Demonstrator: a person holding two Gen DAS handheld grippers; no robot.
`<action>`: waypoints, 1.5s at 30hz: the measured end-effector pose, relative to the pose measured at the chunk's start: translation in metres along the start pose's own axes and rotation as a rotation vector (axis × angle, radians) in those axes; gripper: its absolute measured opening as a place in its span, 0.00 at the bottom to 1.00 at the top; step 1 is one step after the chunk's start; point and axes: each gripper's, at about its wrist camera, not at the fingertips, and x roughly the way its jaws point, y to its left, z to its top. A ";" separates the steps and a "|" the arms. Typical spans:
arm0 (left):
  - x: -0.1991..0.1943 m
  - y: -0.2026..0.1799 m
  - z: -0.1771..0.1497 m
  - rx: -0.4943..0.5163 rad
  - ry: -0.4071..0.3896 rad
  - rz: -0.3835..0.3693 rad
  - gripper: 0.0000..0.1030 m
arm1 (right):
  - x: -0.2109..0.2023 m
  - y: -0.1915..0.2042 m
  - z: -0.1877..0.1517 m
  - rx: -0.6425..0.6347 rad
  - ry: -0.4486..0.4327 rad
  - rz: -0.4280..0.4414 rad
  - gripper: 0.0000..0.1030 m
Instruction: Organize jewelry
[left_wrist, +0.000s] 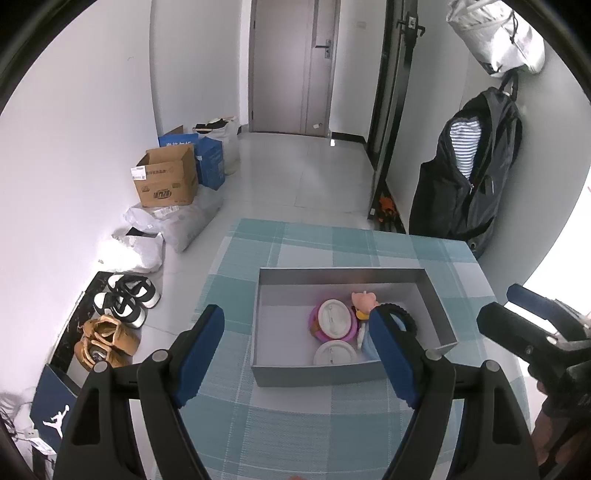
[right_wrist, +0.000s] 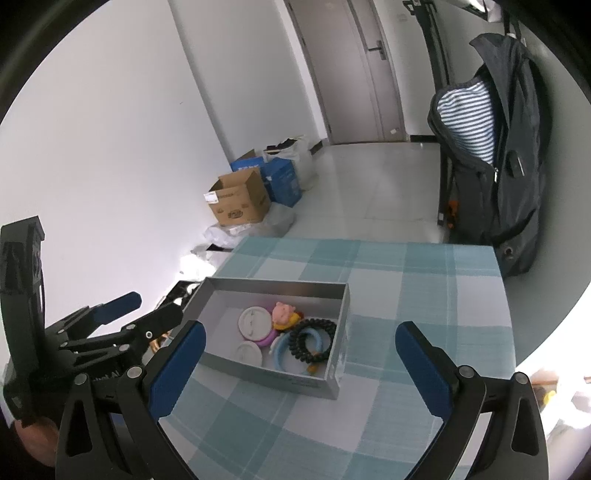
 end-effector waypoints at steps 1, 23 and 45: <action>0.000 -0.001 0.000 0.003 0.002 0.000 0.75 | -0.001 0.000 0.000 -0.003 -0.003 -0.001 1.00; 0.002 -0.008 -0.001 0.019 0.007 -0.003 0.75 | -0.003 -0.004 0.001 0.005 -0.006 0.008 1.00; 0.001 -0.008 -0.001 0.015 -0.005 0.000 0.75 | -0.002 -0.002 0.001 -0.007 -0.003 0.022 1.00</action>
